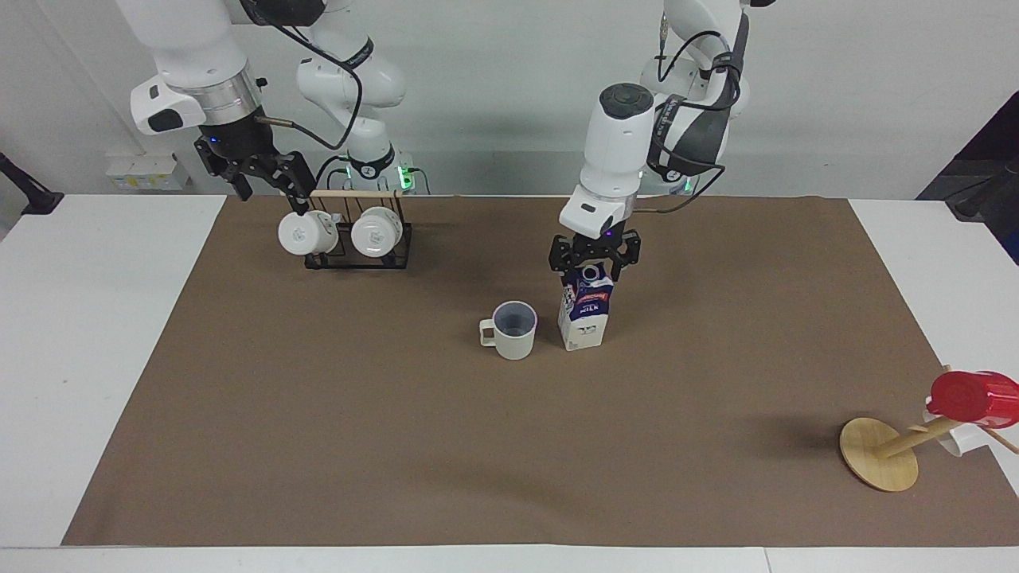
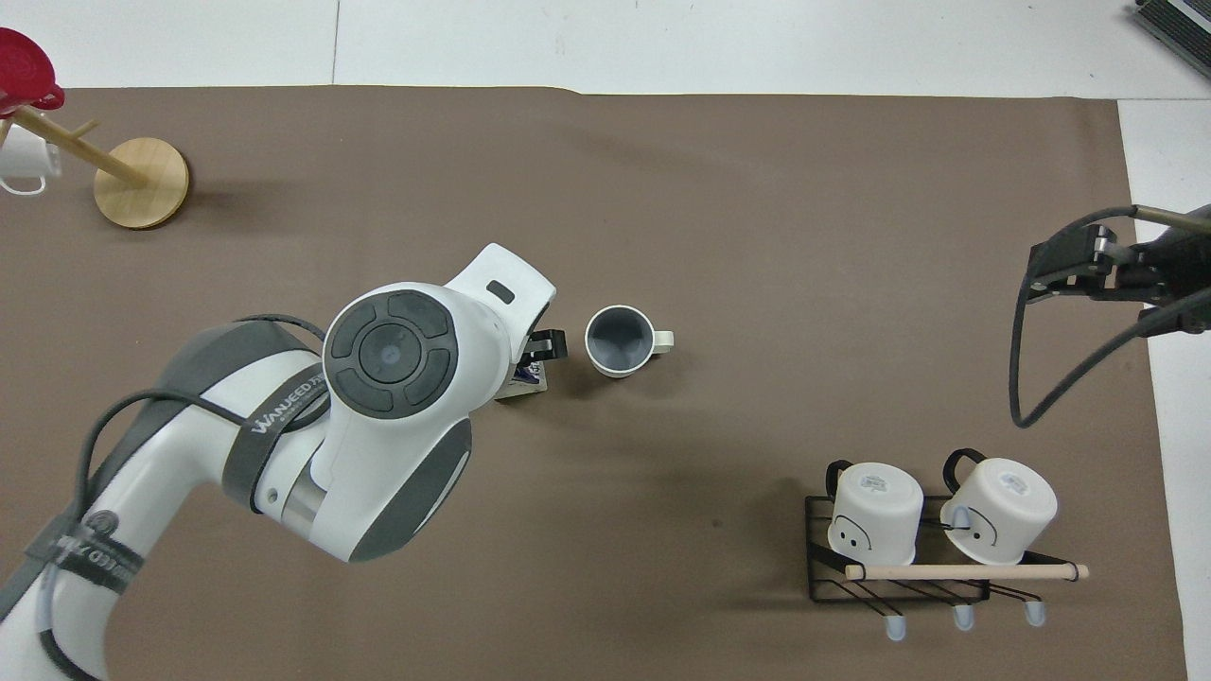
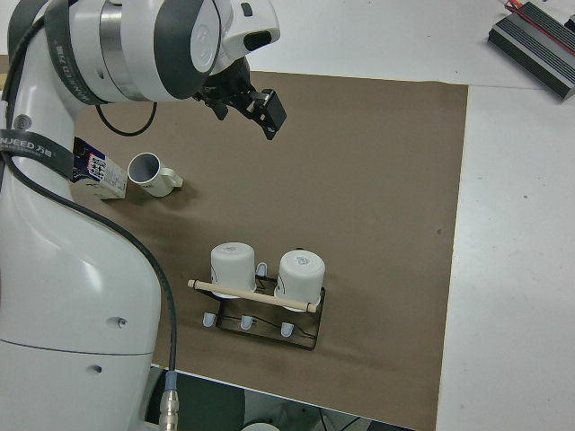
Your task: Place cup and milk on table
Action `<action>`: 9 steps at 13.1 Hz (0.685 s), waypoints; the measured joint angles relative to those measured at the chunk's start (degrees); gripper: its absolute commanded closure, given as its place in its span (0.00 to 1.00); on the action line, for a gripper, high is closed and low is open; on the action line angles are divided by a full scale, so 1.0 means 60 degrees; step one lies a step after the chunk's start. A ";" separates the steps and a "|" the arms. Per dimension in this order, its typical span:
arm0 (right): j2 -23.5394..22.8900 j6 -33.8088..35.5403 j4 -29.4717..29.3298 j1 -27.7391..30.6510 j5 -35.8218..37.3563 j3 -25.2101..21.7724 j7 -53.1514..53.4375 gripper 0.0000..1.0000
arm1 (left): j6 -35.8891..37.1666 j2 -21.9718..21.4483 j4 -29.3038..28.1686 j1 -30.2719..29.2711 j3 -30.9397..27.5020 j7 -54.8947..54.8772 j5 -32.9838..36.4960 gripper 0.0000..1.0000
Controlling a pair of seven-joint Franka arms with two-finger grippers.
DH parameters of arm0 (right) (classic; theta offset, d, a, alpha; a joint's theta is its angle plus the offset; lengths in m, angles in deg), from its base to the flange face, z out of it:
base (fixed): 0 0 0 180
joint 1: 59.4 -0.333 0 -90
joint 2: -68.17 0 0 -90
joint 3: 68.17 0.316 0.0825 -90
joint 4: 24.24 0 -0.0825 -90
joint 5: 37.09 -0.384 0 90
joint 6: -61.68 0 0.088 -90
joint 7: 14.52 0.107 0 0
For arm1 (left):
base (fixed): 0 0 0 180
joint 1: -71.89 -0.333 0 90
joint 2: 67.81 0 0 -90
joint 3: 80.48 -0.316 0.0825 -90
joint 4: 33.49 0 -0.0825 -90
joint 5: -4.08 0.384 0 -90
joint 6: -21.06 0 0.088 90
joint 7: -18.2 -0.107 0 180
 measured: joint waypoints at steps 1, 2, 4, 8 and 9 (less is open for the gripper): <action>0.0000 -0.0005 0.0000 0.0000 0.0000 0.0000 0.0000 0.00 | 0.0440 -0.0211 0.0188 0.0001 -0.0051 -0.0032 0.0004 0.00; 0.0000 -0.0026 0.0000 0.0000 0.0000 0.0000 0.0000 0.00 | 0.0877 -0.0486 0.0302 -0.0004 -0.0140 -0.0190 0.0006 0.00; -0.0001 -0.0128 0.0001 0.0000 0.0000 0.0000 0.0000 0.00 | 0.1690 -0.1062 0.0352 -0.0256 -0.0294 -0.0985 0.0008 0.00; -0.0008 -0.0171 0.0001 -0.0001 0.0000 0.0000 -0.0230 0.00 | 0.2810 -0.1839 0.0352 -0.1571 -0.0429 -0.3078 -0.0075 0.00; -0.0009 -0.0175 0.0001 -0.0001 0.0000 0.0000 -0.0300 0.00 | 0.3090 -0.2002 0.0357 -0.1973 -0.0448 -0.3641 -0.0156 0.00</action>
